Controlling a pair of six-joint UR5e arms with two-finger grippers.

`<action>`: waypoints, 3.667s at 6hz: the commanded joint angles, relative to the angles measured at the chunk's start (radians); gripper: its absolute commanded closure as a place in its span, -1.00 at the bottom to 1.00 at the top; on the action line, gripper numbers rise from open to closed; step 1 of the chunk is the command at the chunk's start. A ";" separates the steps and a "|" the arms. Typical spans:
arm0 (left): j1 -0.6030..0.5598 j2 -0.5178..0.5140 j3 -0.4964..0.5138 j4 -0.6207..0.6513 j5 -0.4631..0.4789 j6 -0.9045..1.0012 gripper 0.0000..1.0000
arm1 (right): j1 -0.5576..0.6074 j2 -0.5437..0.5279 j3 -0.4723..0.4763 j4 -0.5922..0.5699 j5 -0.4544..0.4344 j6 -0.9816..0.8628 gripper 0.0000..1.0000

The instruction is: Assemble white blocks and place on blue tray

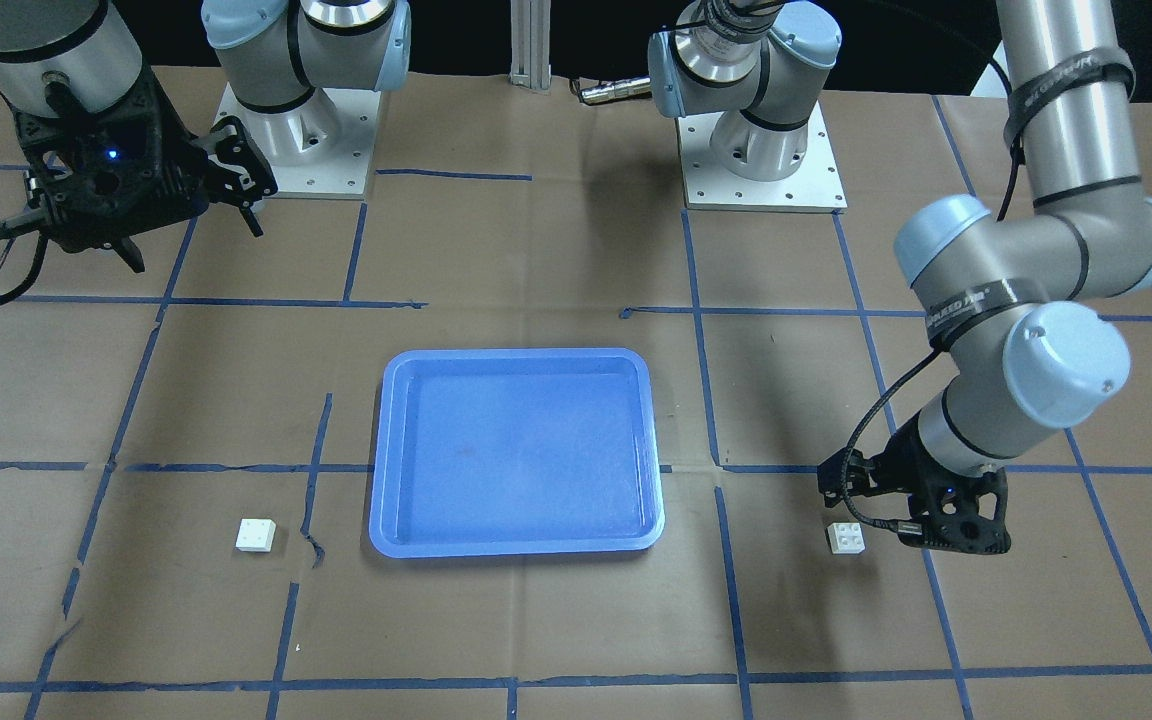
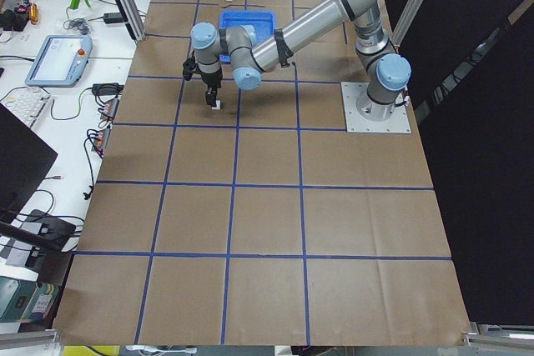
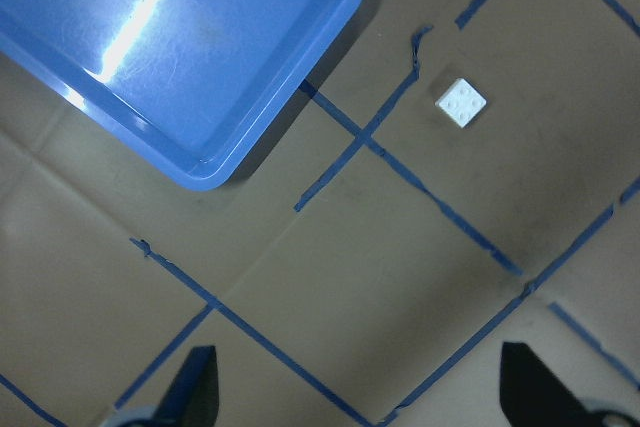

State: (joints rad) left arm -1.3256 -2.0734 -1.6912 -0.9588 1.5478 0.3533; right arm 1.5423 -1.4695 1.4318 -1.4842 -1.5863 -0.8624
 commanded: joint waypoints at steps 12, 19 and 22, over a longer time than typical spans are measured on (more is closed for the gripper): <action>-0.376 0.090 -0.001 -0.050 -0.003 0.202 0.47 | -0.260 0.308 0.419 -0.786 0.411 -0.942 -1.00; -0.615 0.010 -0.007 -0.021 -0.040 0.814 0.41 | -0.274 0.403 0.420 -0.884 0.448 -1.008 -0.99; -0.622 -0.010 -0.028 0.000 -0.040 0.771 0.21 | -0.272 0.405 0.420 -0.884 0.462 -1.004 -0.49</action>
State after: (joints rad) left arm -1.9465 -2.0754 -1.7159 -0.9615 1.5083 1.1495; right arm 1.2700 -1.0655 1.8515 -2.3685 -1.1256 -1.8680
